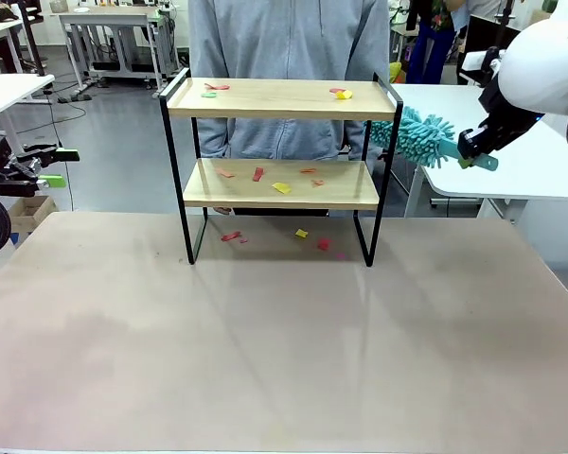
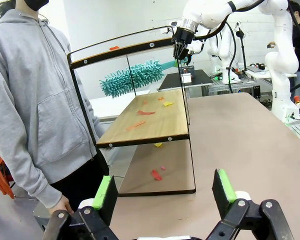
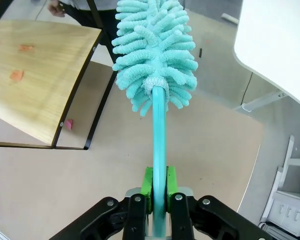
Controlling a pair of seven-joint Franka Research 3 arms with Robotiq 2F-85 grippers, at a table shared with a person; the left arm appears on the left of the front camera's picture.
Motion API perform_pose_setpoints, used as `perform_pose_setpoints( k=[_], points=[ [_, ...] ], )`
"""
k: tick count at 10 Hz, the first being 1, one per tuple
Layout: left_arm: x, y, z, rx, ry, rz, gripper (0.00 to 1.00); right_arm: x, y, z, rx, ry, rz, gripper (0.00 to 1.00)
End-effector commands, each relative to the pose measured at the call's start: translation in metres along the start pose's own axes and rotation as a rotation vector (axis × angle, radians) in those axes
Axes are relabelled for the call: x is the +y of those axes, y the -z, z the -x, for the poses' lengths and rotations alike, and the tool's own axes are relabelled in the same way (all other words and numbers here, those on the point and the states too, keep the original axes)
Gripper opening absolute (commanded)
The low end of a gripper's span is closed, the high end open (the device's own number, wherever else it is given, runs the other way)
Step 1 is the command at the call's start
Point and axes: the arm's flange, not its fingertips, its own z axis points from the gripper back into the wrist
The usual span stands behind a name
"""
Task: Clean the shelf.
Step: Clean the specific section of the Shelf indicated by the human with the Duster.
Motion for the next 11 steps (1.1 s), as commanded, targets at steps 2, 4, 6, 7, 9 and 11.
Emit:
perform_pose_setpoints(
  k=[2,4,6,7,9,11],
  points=[
    [-0.002,0.002,-0.002,0.006,0.005,-0.003,1.0,-0.001,-0.002,-0.001,-0.008,-0.011,0.002,0.0],
    [-0.002,0.002,-0.002,0.006,0.005,-0.003,1.0,-0.001,-0.002,-0.001,-0.008,-0.011,0.002,0.0],
    [-0.002,0.002,-0.002,0.006,0.005,-0.003,1.0,0.0,0.0,0.0,0.0,0.0,0.0,0.13],
    [-0.002,0.002,-0.002,0.006,0.005,-0.003,1.0,-0.02,-0.006,0.006,0.001,-0.007,0.009,0.13],
    [-0.002,0.002,-0.002,0.006,0.005,-0.003,1.0,-0.058,-0.019,0.029,0.003,-0.075,0.019,0.13],
    [-0.002,0.002,-0.002,0.006,0.005,-0.003,1.0,-0.092,-0.037,0.06,0.036,-0.14,0.023,0.13]
  ],
)
